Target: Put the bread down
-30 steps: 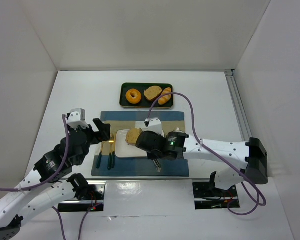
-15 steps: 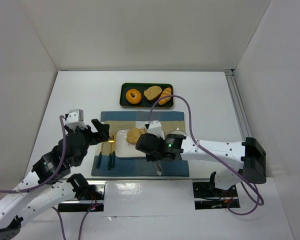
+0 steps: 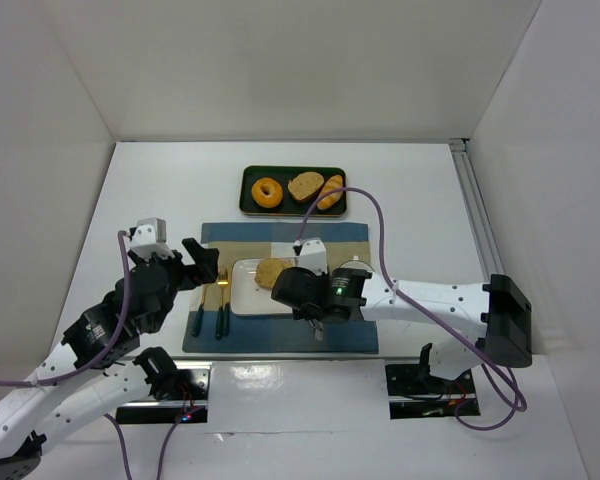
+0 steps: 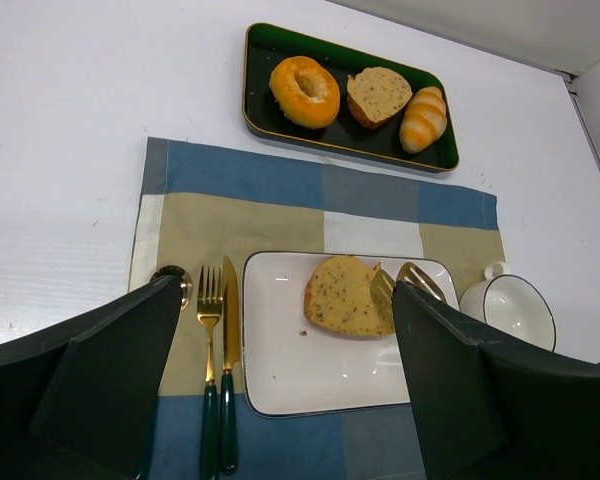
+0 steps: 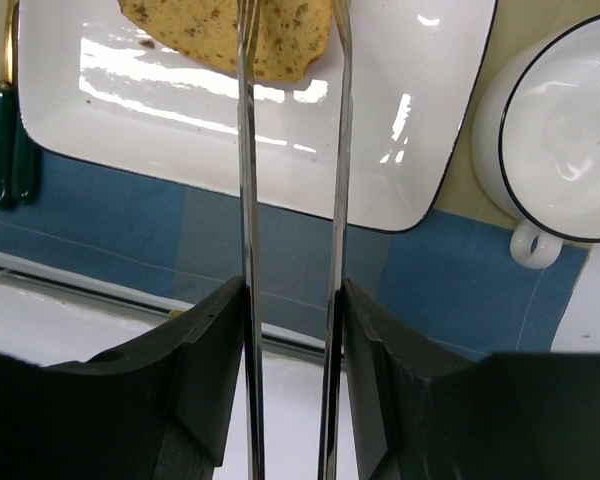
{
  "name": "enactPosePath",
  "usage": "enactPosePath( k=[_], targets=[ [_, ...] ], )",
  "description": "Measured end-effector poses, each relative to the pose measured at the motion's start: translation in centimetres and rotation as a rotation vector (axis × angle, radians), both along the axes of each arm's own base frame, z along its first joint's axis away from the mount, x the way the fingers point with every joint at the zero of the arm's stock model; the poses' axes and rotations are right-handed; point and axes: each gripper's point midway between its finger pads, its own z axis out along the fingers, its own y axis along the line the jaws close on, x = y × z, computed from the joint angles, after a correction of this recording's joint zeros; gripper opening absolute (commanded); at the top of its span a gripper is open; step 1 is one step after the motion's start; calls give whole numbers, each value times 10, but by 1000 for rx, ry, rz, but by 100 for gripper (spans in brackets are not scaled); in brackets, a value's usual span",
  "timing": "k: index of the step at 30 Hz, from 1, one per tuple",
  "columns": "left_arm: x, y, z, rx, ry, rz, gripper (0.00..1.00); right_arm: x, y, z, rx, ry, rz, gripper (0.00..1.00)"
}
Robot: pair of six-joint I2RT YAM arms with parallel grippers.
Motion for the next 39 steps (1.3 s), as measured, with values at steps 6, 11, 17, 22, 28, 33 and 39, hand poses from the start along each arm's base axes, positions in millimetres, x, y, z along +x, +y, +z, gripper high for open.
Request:
enactPosePath(
  k=[6, 11, 17, 22, 28, 33, 39],
  targets=[
    [0, -1, 0, -2, 1, -5, 100, 4, -5, -1, -6, -17, -28, 48],
    [0, -1, 0, -3, 1, -6, 100, 10, -9, 8, -18, -44, -46, 48],
    [0, -2, 0, -5, 2, -5, 100, 27, 6, 62, 60, -129, -72, 48],
    [0, -3, -2, -1, 8, -10, 100, 57, -7, 80, 61, -171, -127, 46],
    [-1, -4, 0, -9, 4, -18, 100, 150, -76, 89, 37, -198, -317, 44],
    [-2, -4, 3, -23, -7, -24, 100, 230, -126, 106, 49, -234, -437, 44],
    [-3, -6, 3, -28, -4, -38, 100, 288, -159, 61, 41, -171, -475, 43]
  ],
)
